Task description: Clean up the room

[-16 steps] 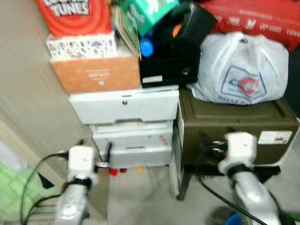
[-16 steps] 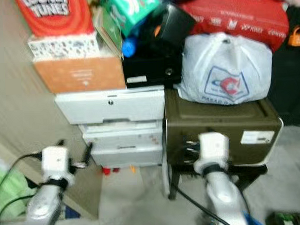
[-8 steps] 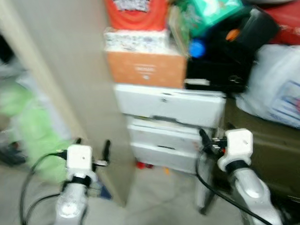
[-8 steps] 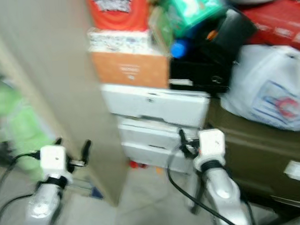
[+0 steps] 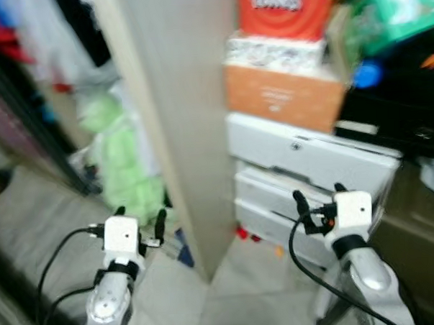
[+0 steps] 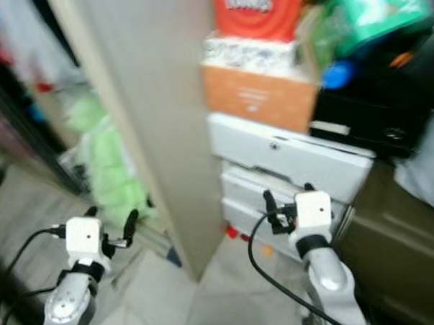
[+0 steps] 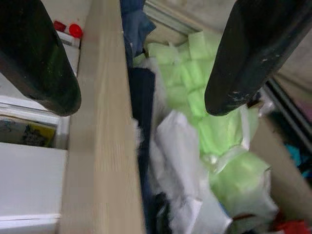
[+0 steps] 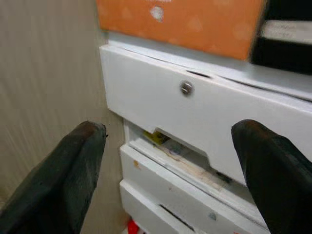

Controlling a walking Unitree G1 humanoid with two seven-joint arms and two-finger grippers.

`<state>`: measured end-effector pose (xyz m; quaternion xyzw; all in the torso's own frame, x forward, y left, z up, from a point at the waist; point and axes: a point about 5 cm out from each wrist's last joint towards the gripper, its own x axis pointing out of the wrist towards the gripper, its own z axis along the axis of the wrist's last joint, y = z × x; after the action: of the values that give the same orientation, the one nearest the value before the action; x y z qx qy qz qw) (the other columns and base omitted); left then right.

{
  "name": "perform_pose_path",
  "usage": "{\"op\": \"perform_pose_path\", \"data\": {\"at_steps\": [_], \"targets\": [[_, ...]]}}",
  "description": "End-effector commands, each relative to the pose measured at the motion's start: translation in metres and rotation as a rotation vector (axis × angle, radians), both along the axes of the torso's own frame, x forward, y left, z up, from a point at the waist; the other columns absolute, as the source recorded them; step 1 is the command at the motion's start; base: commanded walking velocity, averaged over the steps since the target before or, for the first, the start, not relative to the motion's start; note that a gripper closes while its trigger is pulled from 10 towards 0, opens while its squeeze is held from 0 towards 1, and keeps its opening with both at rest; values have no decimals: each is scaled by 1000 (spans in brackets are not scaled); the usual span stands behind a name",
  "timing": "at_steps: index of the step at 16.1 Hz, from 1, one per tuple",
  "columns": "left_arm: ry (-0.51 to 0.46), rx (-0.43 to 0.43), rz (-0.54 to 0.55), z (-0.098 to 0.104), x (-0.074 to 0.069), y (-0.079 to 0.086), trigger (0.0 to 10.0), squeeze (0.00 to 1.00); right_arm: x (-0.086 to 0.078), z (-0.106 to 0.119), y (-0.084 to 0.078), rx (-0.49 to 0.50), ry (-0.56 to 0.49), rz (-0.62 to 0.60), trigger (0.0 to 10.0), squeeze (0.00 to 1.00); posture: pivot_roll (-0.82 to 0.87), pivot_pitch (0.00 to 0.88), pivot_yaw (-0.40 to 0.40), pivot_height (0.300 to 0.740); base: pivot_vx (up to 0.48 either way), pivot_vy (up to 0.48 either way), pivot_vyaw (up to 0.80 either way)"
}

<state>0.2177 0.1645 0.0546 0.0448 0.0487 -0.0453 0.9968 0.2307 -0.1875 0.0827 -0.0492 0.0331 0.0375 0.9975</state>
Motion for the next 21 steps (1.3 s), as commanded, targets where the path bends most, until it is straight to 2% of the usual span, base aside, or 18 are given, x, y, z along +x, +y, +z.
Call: {"op": "perform_pose_path", "data": {"at_steps": [1,12,16,21], "targets": [[-10,25,13,4,1,7,10000,0,2,5,8,11,-18,29,10000,0,-43,0,38,740,0,0,775],[1,24,10,3,-2,7,10000,0,-4,3,13,-14,-10,76,10000,0,-42,0,44,740,0,0,775],[6,23,5,2,-3,6,10000,0,-7,-3,17,9,27,106,10000,0,-44,0,42,740,0,0,775],[6,21,6,3,-2,5,10000,0,-5,-1,17,9,22,110,10000,0,-46,0,43,740,0,0,775]]}}
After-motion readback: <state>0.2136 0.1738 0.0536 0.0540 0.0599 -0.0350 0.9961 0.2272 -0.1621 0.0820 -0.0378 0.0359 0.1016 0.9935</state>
